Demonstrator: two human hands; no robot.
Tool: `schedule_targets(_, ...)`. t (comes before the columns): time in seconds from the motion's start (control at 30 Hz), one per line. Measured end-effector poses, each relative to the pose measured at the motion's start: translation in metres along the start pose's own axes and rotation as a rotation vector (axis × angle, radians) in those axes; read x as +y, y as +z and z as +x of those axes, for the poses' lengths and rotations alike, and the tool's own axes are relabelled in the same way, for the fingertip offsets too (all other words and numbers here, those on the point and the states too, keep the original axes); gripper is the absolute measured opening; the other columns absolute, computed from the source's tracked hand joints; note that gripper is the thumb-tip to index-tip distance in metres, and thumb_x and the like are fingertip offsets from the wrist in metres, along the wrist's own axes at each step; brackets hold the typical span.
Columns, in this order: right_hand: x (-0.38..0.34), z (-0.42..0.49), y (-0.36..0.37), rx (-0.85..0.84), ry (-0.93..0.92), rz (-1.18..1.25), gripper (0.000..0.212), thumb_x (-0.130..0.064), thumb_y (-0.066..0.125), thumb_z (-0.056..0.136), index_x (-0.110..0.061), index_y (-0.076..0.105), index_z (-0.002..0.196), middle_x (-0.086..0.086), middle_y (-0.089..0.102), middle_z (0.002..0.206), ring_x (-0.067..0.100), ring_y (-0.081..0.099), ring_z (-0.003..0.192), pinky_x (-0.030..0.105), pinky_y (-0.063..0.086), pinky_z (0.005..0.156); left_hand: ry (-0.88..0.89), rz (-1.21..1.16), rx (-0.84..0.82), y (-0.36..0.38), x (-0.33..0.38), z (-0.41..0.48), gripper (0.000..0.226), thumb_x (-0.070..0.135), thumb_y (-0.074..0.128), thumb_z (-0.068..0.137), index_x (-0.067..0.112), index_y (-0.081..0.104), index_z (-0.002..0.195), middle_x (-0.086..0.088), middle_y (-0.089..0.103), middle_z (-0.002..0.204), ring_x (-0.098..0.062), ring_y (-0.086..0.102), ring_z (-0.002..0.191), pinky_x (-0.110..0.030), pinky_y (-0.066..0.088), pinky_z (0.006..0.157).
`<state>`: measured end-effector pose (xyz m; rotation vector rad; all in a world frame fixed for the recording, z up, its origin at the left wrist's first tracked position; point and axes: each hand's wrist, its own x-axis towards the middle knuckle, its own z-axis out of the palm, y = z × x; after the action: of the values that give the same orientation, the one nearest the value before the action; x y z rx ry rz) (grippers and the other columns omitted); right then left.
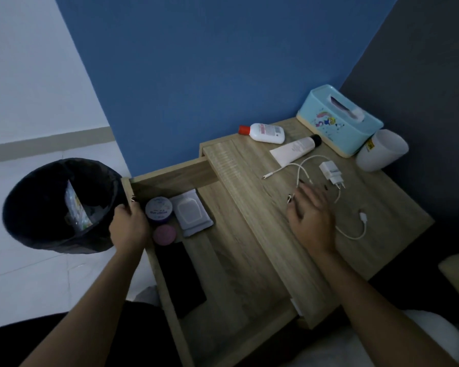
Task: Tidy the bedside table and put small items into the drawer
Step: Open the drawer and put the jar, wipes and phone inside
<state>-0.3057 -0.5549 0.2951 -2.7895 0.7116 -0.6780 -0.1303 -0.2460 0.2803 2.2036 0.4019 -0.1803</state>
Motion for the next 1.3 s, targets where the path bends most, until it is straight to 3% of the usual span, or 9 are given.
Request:
schedule_targets(0.13,-0.006,0.003,-0.001,-0.055,-0.113,-0.104,0.041,-0.031,0.048,0.091,-0.009,0.065,0.122,0.007,0.061,0.132,0.023,0.049,0.129,0.048,0.032,0.111,-0.084,0.041,-0.156,-0.011,0.002,0.009,0.068,0.054,0.024,0.09,-0.002,0.061,0.098,-0.028,0.063,0.099,-0.044,0.061,0.092,-0.054,0.051,0.087)
schedule_targets(0.27,-0.016,0.012,-0.005,-0.189,-0.229,-0.263,0.05,-0.043,0.038,0.095,-0.012,0.059,0.129,0.005,0.059,0.134,0.02,0.05,0.128,0.048,0.026,0.114,-0.193,0.001,-0.346,-0.02,0.008,0.009,0.055,0.049,0.033,0.097,0.0,0.051,0.114,-0.026,0.057,0.111,-0.041,0.057,0.098,-0.051,0.052,0.083)
schedule_targets(0.4,-0.026,0.016,0.003,-0.249,-0.213,-0.158,0.056,-0.039,0.031,0.094,-0.004,0.058,0.129,0.011,0.057,0.135,0.024,0.048,0.131,0.043,0.029,0.114,-0.245,-0.057,-0.53,-0.022,0.018,-0.005,0.052,0.048,0.032,0.099,0.003,0.047,0.118,-0.023,0.055,0.114,-0.036,0.054,0.101,-0.045,0.048,0.078)
schedule_targets(0.5,-0.036,0.01,0.013,-0.274,-0.227,-0.057,0.056,-0.033,0.028,0.093,0.002,0.06,0.124,0.017,0.06,0.13,0.028,0.051,0.129,0.039,0.035,0.111,-0.222,-0.056,-0.548,-0.017,0.025,-0.01,0.047,0.039,0.034,0.1,0.001,0.047,0.127,-0.025,0.056,0.116,-0.035,0.055,0.097,-0.039,0.048,0.067)
schedule_targets(0.7,-0.034,0.002,0.019,-0.173,-0.286,-0.16,0.046,-0.029,0.038,0.096,0.001,0.061,0.122,0.017,0.061,0.129,0.028,0.054,0.126,0.042,0.042,0.107,-0.227,-0.056,-0.552,-0.007,0.031,-0.012,0.04,0.028,0.038,0.099,0.002,0.046,0.128,-0.022,0.056,0.111,-0.03,0.055,0.086,-0.037,0.047,0.062)
schedule_targets(0.83,-0.042,-0.003,0.026,-0.097,-0.356,-0.244,0.036,-0.023,0.047,0.095,-0.001,0.065,0.117,0.014,0.065,0.123,0.028,0.054,0.125,0.044,0.039,0.107,-0.241,-0.059,-0.548,0.001,0.036,-0.014,0.041,0.03,0.037,0.099,0.003,0.044,0.129,-0.022,0.055,0.111,-0.032,0.055,0.089,-0.041,0.048,0.069)
schedule_targets(1.0,-0.05,-0.015,0.031,-0.085,-0.28,-0.088,0.039,-0.016,0.04,0.096,0.006,0.059,0.123,0.02,0.058,0.131,0.03,0.052,0.127,0.041,0.042,0.107,-0.231,-0.068,-0.556,0.013,0.047,-0.021,0.036,0.028,0.038,0.099,0.005,0.046,0.125,-0.014,0.055,0.094,-0.029,0.055,0.083,-0.042,0.049,0.072)
schedule_targets(1.3,-0.052,-0.014,0.024,-0.126,-0.199,0.064,0.043,-0.017,0.038,0.092,0.002,0.059,0.124,0.016,0.058,0.133,0.026,0.049,0.13,0.035,0.035,0.112,-0.193,-0.042,-0.61,0.039,0.067,-0.031,0.041,0.035,0.038,0.099,0.006,0.047,0.127,-0.02,0.059,0.111,-0.032,0.058,0.095,-0.042,0.051,0.074)
